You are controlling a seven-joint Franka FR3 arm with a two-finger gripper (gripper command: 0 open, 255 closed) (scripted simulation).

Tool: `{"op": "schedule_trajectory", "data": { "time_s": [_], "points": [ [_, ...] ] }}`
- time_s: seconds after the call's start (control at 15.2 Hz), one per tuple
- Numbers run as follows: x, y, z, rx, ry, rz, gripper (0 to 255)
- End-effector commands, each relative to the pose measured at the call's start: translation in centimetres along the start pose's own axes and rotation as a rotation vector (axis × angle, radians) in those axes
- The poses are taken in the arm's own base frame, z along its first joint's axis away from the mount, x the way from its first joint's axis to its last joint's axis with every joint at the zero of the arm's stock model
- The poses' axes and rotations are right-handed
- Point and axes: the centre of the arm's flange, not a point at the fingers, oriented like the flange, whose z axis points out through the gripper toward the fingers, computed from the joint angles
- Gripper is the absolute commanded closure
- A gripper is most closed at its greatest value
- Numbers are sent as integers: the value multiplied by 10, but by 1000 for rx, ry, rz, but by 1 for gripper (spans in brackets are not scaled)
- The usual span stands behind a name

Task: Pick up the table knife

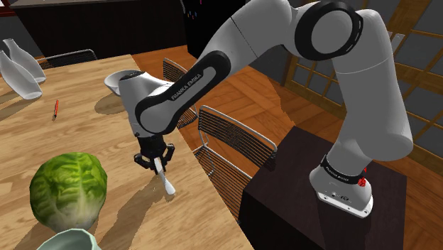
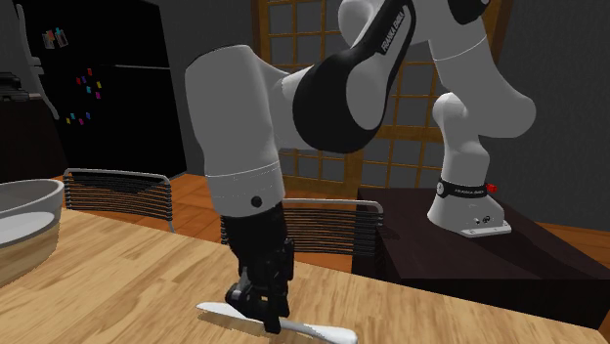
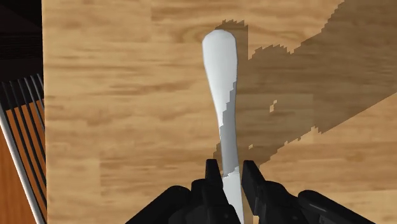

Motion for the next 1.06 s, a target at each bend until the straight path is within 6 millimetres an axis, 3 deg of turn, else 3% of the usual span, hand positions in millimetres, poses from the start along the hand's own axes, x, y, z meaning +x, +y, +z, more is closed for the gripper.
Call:
{"op": "schedule_trajectory", "data": {
  "time_s": [0.0, 0.86, 0.99],
  "points": [
    [-1, 0, -5, -4, -4, 0, 255],
    [-15, -4, -72, -4, -4, 0, 255],
    [-15, -4, -73, -4, -4, 0, 255]
  ]
}}
